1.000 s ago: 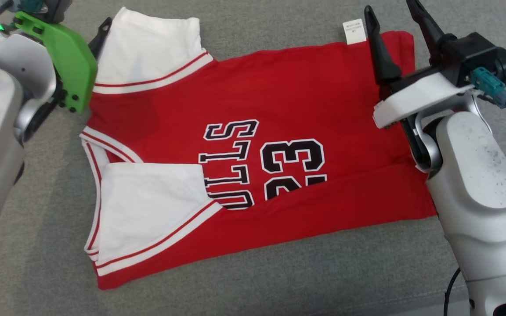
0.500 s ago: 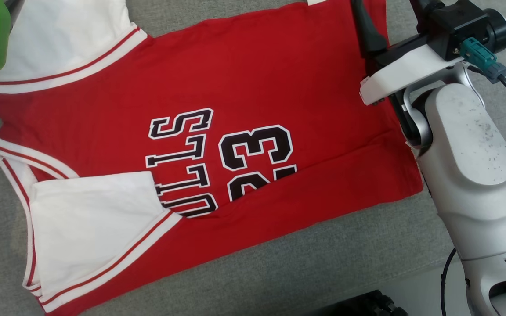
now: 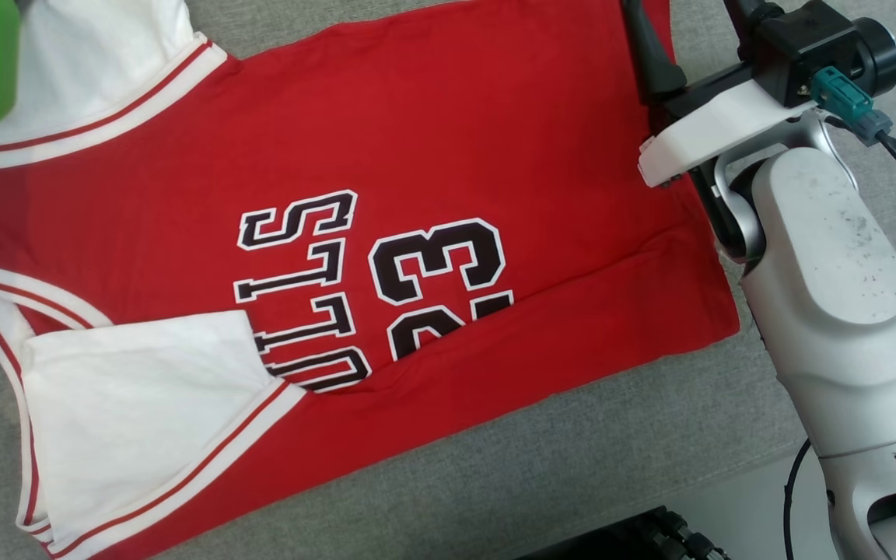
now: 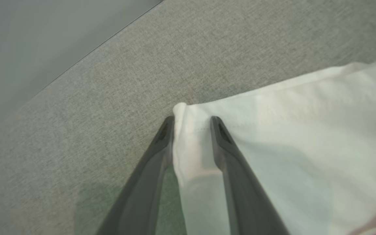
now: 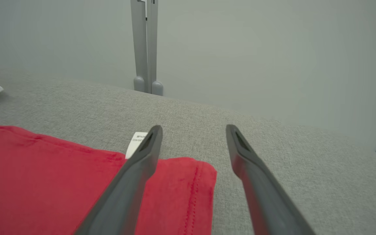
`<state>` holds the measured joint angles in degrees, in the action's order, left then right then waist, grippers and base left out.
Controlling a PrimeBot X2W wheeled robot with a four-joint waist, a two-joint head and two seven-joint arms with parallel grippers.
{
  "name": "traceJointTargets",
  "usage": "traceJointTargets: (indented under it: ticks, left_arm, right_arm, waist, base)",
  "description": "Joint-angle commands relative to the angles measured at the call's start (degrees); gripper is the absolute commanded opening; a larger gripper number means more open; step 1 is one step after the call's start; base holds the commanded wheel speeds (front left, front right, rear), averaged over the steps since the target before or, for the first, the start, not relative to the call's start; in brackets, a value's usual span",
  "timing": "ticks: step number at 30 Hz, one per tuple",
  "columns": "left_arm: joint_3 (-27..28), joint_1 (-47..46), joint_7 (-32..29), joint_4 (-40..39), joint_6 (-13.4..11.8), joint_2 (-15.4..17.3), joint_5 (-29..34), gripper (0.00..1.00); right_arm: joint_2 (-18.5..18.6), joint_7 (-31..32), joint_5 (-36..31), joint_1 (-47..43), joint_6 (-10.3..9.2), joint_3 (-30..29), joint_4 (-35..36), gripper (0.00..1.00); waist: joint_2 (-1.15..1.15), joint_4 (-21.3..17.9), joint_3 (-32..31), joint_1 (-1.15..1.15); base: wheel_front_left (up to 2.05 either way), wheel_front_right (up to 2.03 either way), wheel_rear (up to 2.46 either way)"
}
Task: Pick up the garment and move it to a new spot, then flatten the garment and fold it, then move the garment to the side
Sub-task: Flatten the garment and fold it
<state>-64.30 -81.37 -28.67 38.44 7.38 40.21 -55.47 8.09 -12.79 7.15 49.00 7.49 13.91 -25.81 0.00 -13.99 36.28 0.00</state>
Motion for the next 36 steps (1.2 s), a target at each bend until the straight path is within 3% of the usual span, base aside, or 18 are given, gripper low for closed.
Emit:
traceJointTargets:
  ticks: [1, 11, 21, 28, 36]
  left_arm:
    - [-1.16, 0.89, -0.64, 0.37, 0.15, -0.18, -0.91, 0.00]
    - [-1.23, 1.86, 12.68, 0.79, 0.12, -3.10, -2.79, 0.00]
    - [-1.64, 8.27, 27.14, -2.19, 0.12, -6.17, -3.24, 0.00]
    - [-2.77, 12.43, 31.59, -6.82, -0.58, -6.77, -2.32, 0.00]
    - [-3.30, 14.16, 32.22, -11.46, -2.09, -6.00, -1.85, 0.00]
  right_arm:
    - [0.45, -0.26, -0.49, 0.92, 0.00, -0.06, -0.27, 1.00]
    - [3.81, 1.76, 2.45, 0.62, 0.00, -0.58, -4.07, 1.00]
    - [13.39, 7.69, 11.64, 0.65, -0.01, 6.48, -14.74, 1.00]
    - [18.43, 10.16, 15.88, 2.08, -0.02, 11.57, -20.61, 1.00]
    - [20.42, 10.16, 18.35, 4.54, -0.01, 15.61, -25.86, 1.00]
  waist:
    - [0.00, 0.53, -0.32, 0.00]
    - [0.00, 6.12, -5.51, 0.00]
    - [0.00, 14.98, -12.16, 0.00]
    - [0.00, 18.72, -14.10, 0.00]
    - [0.00, 20.35, -13.78, 0.00]
  base:
    - [0.00, 0.00, 0.00]
    - [0.00, 0.00, 0.00]
    - [0.00, 0.00, 0.00]
    - [0.00, 0.00, 0.00]
    - [0.00, 0.00, 0.00]
